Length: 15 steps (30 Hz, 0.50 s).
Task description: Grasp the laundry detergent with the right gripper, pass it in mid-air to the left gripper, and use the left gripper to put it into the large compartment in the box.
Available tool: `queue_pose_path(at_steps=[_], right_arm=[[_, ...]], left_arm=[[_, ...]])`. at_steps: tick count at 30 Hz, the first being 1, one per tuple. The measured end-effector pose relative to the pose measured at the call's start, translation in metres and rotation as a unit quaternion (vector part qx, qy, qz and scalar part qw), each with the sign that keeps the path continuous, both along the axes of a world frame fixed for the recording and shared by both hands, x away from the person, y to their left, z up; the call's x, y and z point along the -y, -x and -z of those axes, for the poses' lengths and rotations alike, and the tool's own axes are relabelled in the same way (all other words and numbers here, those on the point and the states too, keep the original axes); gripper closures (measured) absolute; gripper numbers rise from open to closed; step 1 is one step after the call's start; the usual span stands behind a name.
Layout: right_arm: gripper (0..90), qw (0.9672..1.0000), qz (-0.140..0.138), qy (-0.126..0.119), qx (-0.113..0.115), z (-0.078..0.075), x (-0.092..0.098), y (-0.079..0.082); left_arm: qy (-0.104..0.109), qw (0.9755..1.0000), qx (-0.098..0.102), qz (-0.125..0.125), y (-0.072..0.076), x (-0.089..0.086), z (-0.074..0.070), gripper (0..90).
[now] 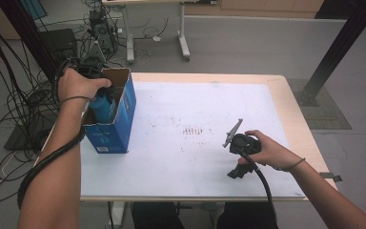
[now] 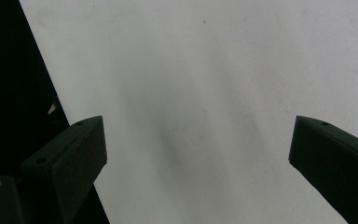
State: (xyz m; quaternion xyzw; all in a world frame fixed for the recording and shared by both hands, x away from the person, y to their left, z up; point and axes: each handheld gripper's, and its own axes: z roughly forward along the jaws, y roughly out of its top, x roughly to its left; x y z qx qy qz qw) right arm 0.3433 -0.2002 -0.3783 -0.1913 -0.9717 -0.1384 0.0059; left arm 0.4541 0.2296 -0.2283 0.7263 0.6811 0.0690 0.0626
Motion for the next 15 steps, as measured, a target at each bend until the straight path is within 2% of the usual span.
queue_pose_path(at_steps=[15], right_arm=[[3.9,1.0,-0.001,0.002,-0.003,0.002,-0.001,0.001]], left_arm=[[0.004,0.9999,-0.011,-0.009,0.001,-0.004,0.021,37.6]])
